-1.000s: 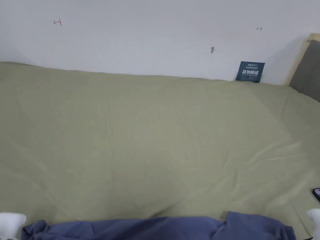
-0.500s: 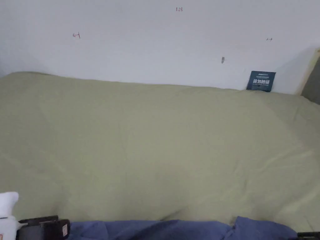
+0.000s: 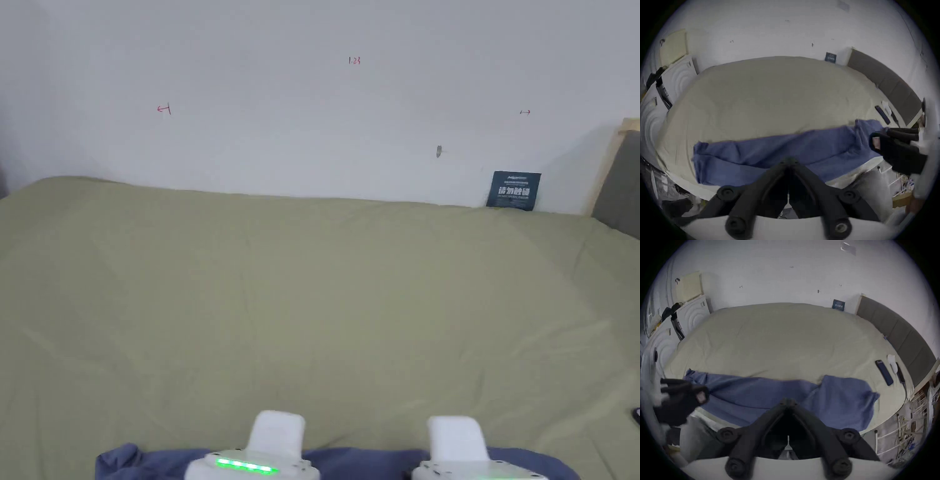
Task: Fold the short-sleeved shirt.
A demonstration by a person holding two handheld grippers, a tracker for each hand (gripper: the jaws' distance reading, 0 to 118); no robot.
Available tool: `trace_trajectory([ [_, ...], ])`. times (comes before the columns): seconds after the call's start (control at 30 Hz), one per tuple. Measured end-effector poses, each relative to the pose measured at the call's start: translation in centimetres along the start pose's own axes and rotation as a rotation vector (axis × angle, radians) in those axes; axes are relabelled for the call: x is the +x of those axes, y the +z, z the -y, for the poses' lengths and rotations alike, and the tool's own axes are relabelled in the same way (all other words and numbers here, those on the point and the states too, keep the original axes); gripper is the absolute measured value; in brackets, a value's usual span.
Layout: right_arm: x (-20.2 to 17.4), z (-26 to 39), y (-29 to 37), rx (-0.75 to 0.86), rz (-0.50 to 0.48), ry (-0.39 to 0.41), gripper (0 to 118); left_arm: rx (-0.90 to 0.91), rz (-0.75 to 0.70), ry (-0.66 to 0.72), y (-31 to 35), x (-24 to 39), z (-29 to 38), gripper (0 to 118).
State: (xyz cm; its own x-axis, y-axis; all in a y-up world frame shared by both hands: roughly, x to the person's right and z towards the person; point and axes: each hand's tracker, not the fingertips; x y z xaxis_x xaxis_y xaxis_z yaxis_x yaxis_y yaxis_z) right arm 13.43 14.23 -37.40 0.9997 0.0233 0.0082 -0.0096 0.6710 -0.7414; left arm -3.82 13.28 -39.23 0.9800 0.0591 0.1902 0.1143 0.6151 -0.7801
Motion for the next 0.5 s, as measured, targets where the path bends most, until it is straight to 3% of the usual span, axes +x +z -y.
trace_trajectory([
  [0.3, 0.3, 0.0, 0.5, 0.009, 0.007, -0.018, 1, 0.051, -0.016, 0.058, 1.0, -0.7, 0.1, 0],
  [0.4, 1.6, -0.7, 2.2, 0.037, -0.044, -0.036, 1, 0.035, 0.144, 0.135, 1.4, -5.8, -0.8, 0],
  [0.5, 2.9, -1.0, 3.3, 0.066, -0.06, -0.036, 1, 0.076, 0.318, 0.289, 1.5, -14.0, -0.7, 8],
])
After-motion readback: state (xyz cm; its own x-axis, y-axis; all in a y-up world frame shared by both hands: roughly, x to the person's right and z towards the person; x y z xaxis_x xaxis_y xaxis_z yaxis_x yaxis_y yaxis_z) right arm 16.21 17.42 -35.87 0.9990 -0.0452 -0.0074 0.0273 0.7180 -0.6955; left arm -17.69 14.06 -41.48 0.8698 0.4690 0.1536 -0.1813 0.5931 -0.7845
